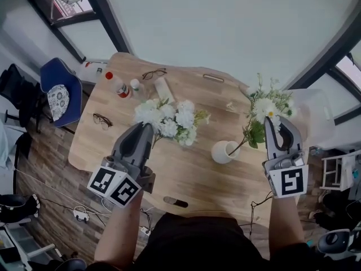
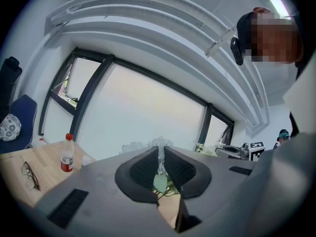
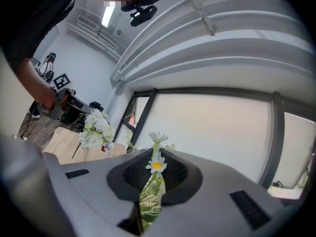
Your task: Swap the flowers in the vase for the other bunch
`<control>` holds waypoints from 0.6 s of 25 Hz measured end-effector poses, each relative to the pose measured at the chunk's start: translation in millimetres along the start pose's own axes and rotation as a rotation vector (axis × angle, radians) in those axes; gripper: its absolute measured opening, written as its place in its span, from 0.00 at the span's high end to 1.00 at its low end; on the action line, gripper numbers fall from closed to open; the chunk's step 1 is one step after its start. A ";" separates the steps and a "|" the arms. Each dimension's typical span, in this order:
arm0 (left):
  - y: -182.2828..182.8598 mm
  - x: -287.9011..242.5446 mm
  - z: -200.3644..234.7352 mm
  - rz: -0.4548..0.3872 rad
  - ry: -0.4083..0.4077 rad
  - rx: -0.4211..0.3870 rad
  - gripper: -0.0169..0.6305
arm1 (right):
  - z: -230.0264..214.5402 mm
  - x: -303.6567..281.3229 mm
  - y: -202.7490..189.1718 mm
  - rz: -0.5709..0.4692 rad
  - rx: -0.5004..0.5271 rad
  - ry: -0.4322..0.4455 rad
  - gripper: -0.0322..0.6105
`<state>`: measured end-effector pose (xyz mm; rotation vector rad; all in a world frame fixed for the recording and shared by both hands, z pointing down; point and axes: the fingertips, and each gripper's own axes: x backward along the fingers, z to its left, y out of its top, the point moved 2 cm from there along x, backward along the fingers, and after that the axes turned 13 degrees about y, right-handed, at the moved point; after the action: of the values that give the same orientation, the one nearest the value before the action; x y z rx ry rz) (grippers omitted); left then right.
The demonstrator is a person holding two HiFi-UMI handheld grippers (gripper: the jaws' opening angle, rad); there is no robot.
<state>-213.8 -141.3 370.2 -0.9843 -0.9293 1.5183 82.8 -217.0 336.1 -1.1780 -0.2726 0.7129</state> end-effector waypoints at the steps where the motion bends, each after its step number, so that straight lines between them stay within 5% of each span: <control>1: -0.3 -1.4 -1.6 0.001 -0.011 0.001 0.92 | 4.6 1.3 2.3 0.002 0.008 0.005 0.87; 15: -14.0 4.2 3.7 0.016 -0.085 0.059 0.92 | 104.2 0.6 -13.9 0.095 -0.009 0.154 0.87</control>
<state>-212.8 -135.4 384.1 -0.8928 -0.9332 1.6031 31.3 -141.7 388.3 -1.2537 -0.0916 0.7005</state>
